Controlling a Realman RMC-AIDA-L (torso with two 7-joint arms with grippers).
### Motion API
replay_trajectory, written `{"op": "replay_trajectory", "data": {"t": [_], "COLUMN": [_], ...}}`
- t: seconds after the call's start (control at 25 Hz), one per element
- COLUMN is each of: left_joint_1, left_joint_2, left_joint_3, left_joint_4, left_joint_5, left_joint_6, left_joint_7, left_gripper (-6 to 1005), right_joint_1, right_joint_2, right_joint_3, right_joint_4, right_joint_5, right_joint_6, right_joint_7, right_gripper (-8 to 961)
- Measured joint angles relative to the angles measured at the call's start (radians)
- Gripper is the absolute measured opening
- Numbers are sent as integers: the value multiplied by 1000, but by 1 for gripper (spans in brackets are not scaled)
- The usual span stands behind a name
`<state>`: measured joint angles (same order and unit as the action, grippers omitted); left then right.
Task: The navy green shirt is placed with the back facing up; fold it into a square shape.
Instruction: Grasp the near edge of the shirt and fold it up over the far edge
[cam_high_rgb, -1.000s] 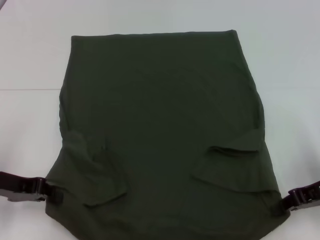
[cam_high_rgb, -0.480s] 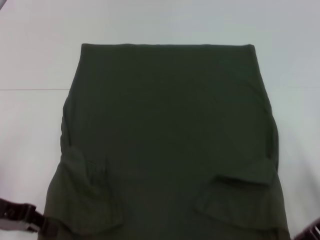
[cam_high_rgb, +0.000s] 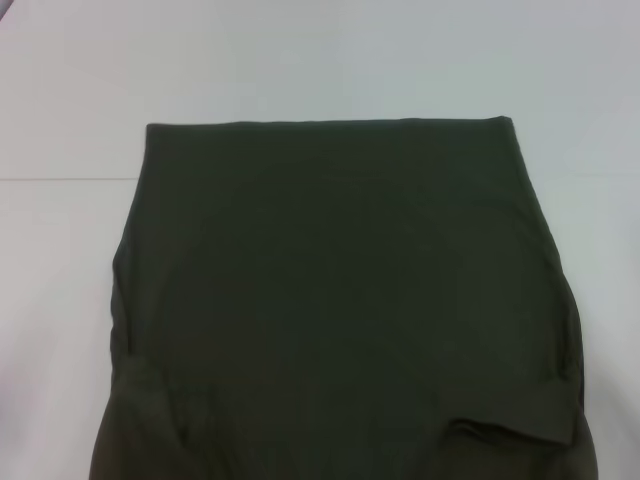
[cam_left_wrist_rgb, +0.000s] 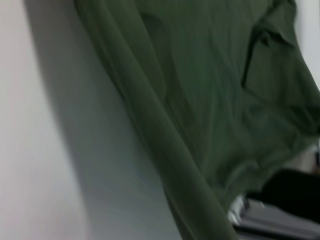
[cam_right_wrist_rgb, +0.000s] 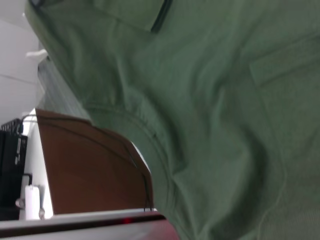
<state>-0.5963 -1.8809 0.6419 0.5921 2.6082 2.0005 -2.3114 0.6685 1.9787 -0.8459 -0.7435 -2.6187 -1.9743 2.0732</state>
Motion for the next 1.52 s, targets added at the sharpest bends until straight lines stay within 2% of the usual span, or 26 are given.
{"op": "replay_trajectory", "data": {"t": [0.28, 0.52, 0.68, 0.84, 0.96, 1.08, 1.16, 1.28, 1.52], "left_joint_1": [7, -3, -7, -6, -2, 4, 8, 17, 25], "left_joint_2": [-11, -11, -10, -5, -2, -6, -15, -43, -96], "left_joint_3": [-4, -30, -135, -280, -381, -432, -439, -440, -439], "left_joint_4": [-22, -20, 7, 21, 21, 15, 12, 10, 3], "left_joint_5": [40, -1, -37, -71, -124, -178, -208, -270, -428], "left_joint_6": [18, 2, -22, -62, -105, -176, -235, -329, -472], "left_joint_7": [31, 47, 60, 61, 55, 51, 52, 63, 125], "left_gripper": [30, 30, 30, 30, 29, 29, 29, 29, 29], "right_joint_1": [-6, -9, -13, -19, -27, -39, -50, -70, -92], "right_joint_2": [2, 4, -2, -18, -26, -31, -32, -31, -12], "right_joint_3": [-24, 46, 159, 298, 357, 401, 412, 414, 417], "right_joint_4": [2, 0, -7, -9, -9, -10, -5, 0, 30], "right_joint_5": [-9, 26, 64, 101, 170, 257, 316, 386, 489], "right_joint_6": [1, 6, 28, 99, 150, 222, 277, 382, 540], "right_joint_7": [-11, -24, -30, -37, -38, -39, -39, -46, -87], "right_gripper": [52, 52, 52, 51, 51, 51, 51, 52, 52]}}
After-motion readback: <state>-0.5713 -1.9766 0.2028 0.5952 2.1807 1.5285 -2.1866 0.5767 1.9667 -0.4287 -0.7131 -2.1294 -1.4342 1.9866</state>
